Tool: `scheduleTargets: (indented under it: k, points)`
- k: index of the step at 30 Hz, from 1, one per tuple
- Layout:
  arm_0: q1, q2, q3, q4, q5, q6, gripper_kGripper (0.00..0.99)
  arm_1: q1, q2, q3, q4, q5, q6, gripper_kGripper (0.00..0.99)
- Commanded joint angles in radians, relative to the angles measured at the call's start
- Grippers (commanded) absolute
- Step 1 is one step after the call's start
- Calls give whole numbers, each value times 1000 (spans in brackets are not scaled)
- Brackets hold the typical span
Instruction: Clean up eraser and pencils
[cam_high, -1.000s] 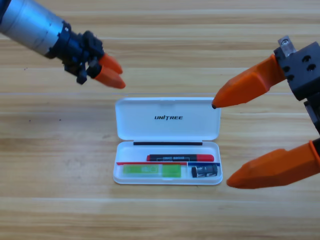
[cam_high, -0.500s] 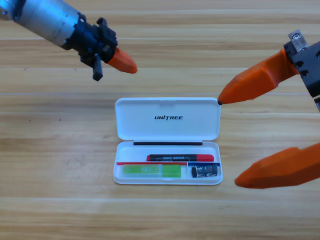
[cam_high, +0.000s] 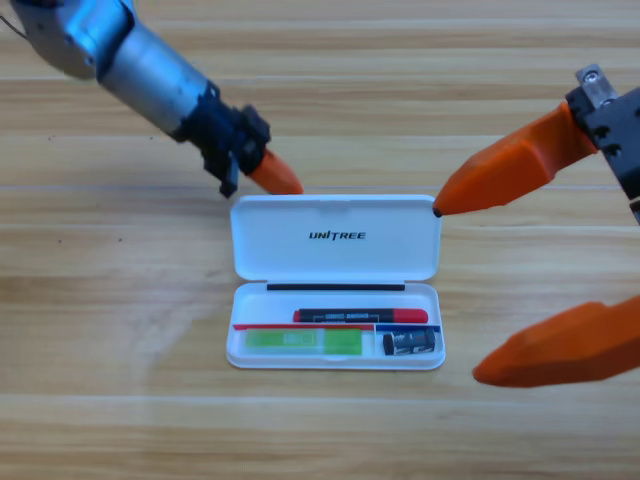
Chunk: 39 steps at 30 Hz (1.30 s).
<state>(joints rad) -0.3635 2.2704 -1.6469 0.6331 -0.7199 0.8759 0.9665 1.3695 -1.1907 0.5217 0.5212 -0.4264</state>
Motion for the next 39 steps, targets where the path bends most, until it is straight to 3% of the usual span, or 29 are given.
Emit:
scheduleTargets:
  k: [1,19,39]
  points:
    - [31,139,-99,134,-76,66,0,-28,-26,42,1,8,6,959]
    - [66,90,-117,284,-138,147,0,-28,-17,40,0,10,12,959]
    - [63,23,2,293,-138,219,0,-28,-10,39,-3,10,20,959]
